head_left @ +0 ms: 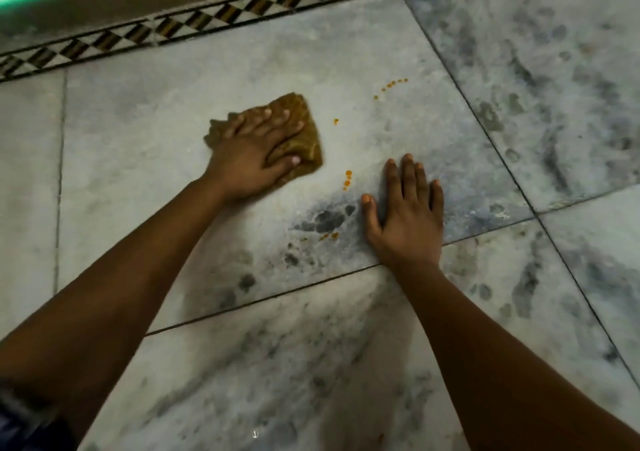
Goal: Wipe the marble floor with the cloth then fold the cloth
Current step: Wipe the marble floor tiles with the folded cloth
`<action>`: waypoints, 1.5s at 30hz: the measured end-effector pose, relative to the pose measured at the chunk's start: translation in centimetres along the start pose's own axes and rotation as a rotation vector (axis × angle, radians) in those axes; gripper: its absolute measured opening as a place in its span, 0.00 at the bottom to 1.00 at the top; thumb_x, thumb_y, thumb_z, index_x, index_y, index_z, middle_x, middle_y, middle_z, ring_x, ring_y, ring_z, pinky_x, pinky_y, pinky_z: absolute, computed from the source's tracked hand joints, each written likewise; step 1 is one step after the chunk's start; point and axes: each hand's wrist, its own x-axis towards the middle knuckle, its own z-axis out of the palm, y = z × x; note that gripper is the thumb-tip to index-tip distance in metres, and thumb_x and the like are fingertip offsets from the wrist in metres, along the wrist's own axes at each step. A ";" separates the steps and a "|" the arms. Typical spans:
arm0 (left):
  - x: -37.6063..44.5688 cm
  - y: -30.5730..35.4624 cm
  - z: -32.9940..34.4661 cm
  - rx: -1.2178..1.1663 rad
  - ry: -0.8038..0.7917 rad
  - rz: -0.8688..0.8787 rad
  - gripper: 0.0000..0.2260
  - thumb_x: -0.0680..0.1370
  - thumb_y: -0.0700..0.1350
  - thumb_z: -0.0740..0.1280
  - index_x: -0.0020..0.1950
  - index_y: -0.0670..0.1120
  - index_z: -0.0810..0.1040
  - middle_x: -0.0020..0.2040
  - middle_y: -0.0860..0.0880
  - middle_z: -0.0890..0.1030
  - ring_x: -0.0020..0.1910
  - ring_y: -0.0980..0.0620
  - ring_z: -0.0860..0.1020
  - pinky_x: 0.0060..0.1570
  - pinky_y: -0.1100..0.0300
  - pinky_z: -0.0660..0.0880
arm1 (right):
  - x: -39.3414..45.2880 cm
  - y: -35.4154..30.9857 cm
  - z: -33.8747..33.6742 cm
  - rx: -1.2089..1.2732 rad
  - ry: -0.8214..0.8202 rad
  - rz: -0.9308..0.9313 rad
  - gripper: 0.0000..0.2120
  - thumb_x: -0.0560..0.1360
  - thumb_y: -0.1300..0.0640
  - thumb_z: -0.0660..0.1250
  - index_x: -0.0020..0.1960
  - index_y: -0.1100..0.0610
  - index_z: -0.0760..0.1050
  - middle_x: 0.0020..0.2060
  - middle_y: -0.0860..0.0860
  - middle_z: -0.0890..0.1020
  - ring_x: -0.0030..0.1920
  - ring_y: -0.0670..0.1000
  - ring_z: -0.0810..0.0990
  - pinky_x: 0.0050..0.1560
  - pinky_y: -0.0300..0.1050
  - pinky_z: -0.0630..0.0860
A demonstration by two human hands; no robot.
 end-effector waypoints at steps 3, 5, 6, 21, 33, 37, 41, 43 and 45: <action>3.0 -1.8 -0.8 0.052 0.002 -0.083 0.33 0.72 0.70 0.52 0.74 0.56 0.61 0.75 0.48 0.61 0.73 0.44 0.61 0.70 0.48 0.57 | -0.1 0.0 0.1 -0.005 0.009 0.004 0.33 0.75 0.40 0.46 0.75 0.56 0.57 0.75 0.56 0.57 0.75 0.55 0.54 0.72 0.50 0.41; 8.1 -1.7 -1.3 0.089 -0.037 -0.168 0.30 0.75 0.66 0.56 0.74 0.55 0.61 0.75 0.44 0.62 0.71 0.40 0.63 0.69 0.46 0.60 | -0.1 0.1 0.0 -0.002 0.004 0.003 0.33 0.75 0.40 0.46 0.75 0.56 0.56 0.75 0.56 0.56 0.75 0.54 0.53 0.72 0.50 0.41; 10.0 -1.2 -1.6 0.107 -0.074 -0.201 0.29 0.75 0.66 0.56 0.74 0.55 0.61 0.75 0.43 0.61 0.71 0.39 0.62 0.69 0.45 0.60 | 0.0 0.1 0.0 0.003 0.000 0.000 0.32 0.76 0.40 0.47 0.76 0.55 0.55 0.75 0.56 0.56 0.76 0.54 0.52 0.73 0.50 0.41; 4.5 -0.8 -0.4 -0.063 0.034 -0.451 0.29 0.77 0.64 0.53 0.76 0.56 0.54 0.78 0.51 0.48 0.76 0.45 0.49 0.73 0.45 0.45 | -0.1 0.1 0.0 0.009 -0.039 0.003 0.33 0.76 0.41 0.47 0.76 0.55 0.53 0.76 0.55 0.53 0.76 0.53 0.49 0.73 0.51 0.40; 9.0 2.0 -0.5 -0.034 -0.012 -0.348 0.30 0.75 0.63 0.60 0.75 0.55 0.58 0.78 0.47 0.52 0.75 0.42 0.53 0.73 0.44 0.50 | 0.0 0.1 0.0 -0.030 -0.076 -0.012 0.33 0.76 0.39 0.43 0.77 0.54 0.47 0.77 0.54 0.48 0.76 0.52 0.44 0.72 0.51 0.36; 7.6 6.2 0.6 0.024 -0.046 -0.263 0.28 0.77 0.62 0.58 0.75 0.58 0.57 0.78 0.50 0.48 0.76 0.43 0.48 0.71 0.38 0.41 | 0.0 0.3 -0.3 -0.017 -0.066 -0.011 0.32 0.77 0.40 0.44 0.77 0.54 0.49 0.77 0.54 0.49 0.76 0.52 0.45 0.73 0.52 0.37; 2.1 4.2 0.4 -0.025 -0.111 -0.156 0.28 0.75 0.63 0.60 0.74 0.60 0.58 0.78 0.54 0.50 0.77 0.48 0.47 0.73 0.42 0.42 | 0.2 0.0 -0.7 0.075 -0.068 -0.029 0.33 0.75 0.40 0.42 0.75 0.56 0.57 0.76 0.55 0.55 0.76 0.53 0.51 0.73 0.52 0.41; 0.1 3.5 -0.2 -0.038 -0.094 -0.210 0.25 0.77 0.59 0.62 0.73 0.58 0.61 0.77 0.54 0.52 0.76 0.47 0.49 0.73 0.45 0.45 | -0.1 0.9 -1.5 0.134 -0.006 -0.039 0.32 0.75 0.42 0.44 0.70 0.59 0.67 0.71 0.58 0.66 0.72 0.56 0.62 0.72 0.52 0.49; 0.7 2.8 -0.4 -0.025 -0.071 -0.256 0.25 0.77 0.57 0.62 0.73 0.54 0.63 0.77 0.50 0.54 0.76 0.44 0.54 0.73 0.47 0.51 | -0.1 3.5 -2.1 0.054 0.044 -0.072 0.31 0.75 0.43 0.46 0.67 0.60 0.71 0.68 0.60 0.71 0.69 0.59 0.68 0.70 0.52 0.52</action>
